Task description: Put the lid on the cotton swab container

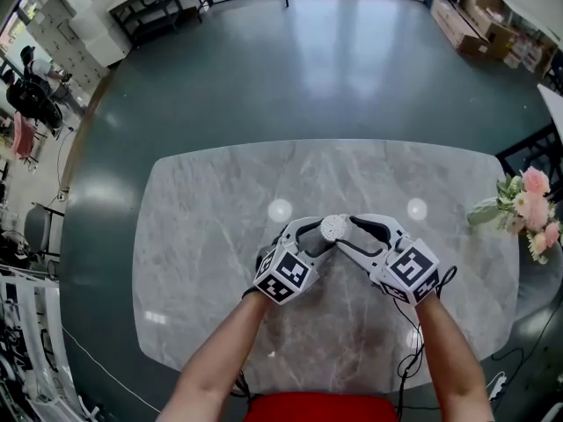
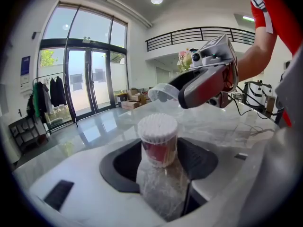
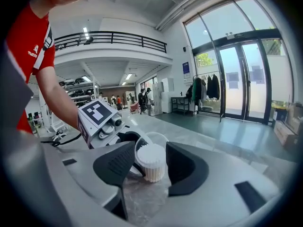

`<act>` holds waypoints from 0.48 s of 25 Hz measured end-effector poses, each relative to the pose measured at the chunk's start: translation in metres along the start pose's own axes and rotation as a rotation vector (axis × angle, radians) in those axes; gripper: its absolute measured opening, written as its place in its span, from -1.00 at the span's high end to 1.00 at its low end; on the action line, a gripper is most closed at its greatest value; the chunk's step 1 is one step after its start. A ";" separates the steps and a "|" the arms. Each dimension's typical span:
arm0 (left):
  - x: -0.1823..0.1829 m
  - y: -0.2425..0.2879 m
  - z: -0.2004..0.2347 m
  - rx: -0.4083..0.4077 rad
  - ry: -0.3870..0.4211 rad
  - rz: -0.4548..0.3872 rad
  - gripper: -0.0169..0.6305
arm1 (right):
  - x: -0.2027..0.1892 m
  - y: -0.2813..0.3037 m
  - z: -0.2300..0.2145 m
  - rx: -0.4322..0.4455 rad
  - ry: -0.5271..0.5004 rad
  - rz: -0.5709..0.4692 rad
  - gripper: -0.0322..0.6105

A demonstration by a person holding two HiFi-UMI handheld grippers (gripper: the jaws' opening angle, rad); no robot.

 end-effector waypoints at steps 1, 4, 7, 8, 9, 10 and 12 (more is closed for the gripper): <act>0.000 0.000 0.000 0.000 -0.002 0.000 0.11 | 0.001 0.004 0.000 -0.001 -0.010 0.015 0.24; 0.001 0.001 -0.001 0.000 -0.006 0.000 0.11 | 0.003 0.018 0.000 0.004 -0.039 0.061 0.24; 0.002 0.002 -0.002 0.001 -0.009 -0.002 0.11 | 0.005 0.027 0.001 0.003 -0.055 0.094 0.24; 0.002 0.002 -0.003 0.002 -0.010 -0.003 0.11 | 0.005 0.028 0.001 -0.002 -0.058 0.103 0.24; 0.002 0.002 -0.003 0.003 -0.010 -0.004 0.11 | 0.005 0.030 0.001 -0.006 -0.059 0.113 0.24; 0.002 0.002 -0.003 0.006 -0.010 -0.004 0.11 | 0.005 0.032 0.001 -0.009 -0.060 0.123 0.24; 0.002 0.002 -0.003 0.014 -0.005 -0.001 0.11 | 0.007 0.036 0.001 -0.013 -0.065 0.150 0.26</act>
Point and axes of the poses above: the fingertips, and each gripper's own axes: y forward along the fingers, z to its left, x out of its top, the point moved 6 cm from there along -y, backward along the fingers, and after that the axes turned 14 degrees about x, right-handed, at the moved point
